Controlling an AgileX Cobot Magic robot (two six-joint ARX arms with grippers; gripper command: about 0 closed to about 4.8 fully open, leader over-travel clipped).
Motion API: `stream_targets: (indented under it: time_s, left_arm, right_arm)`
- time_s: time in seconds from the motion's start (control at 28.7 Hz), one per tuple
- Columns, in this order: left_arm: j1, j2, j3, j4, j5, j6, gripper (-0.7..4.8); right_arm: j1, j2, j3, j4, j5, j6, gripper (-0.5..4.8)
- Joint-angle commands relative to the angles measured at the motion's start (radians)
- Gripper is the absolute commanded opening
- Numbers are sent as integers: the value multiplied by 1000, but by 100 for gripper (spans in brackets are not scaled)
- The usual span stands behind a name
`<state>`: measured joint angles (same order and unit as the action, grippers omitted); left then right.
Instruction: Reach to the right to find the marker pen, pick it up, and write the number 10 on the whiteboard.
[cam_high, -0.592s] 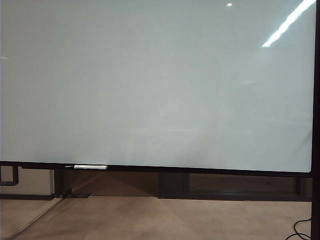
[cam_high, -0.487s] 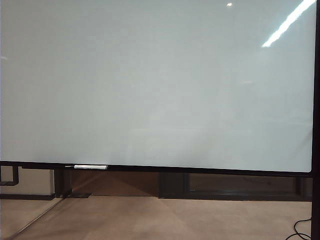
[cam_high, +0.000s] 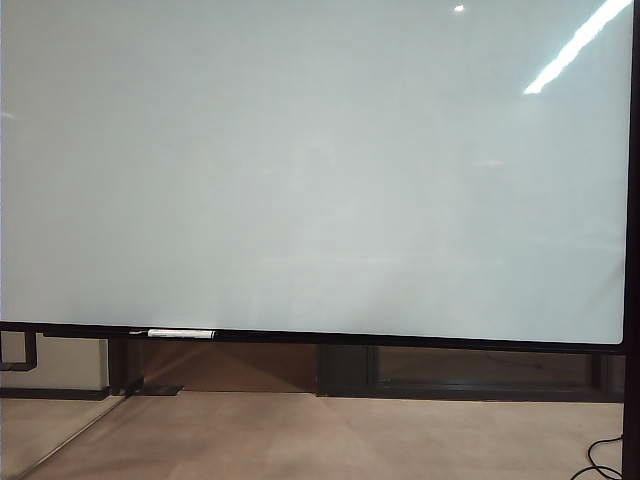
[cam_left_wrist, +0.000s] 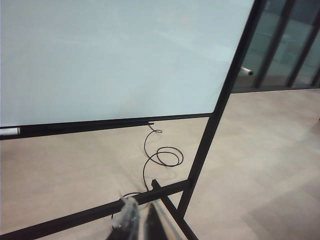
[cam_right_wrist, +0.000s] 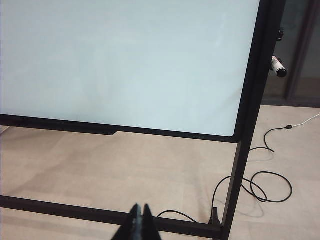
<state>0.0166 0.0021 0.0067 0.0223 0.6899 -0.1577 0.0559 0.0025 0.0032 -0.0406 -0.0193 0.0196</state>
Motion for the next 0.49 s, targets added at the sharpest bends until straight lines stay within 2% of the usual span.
stream_targets:
  time_s: [0.03,0.24,0.49]
  left_arm:
    - [0,2,2,42,9,-27,27]
    - [0,16,2,34,5,-30,27]
    - [-1,53,2,86,-16,-26,27]
  right_arm:
    - [1,1,3,65,0,28,1]
    - [1,1,5,208,-1,72,23]
    - [1,1,53,227,2,107,22]
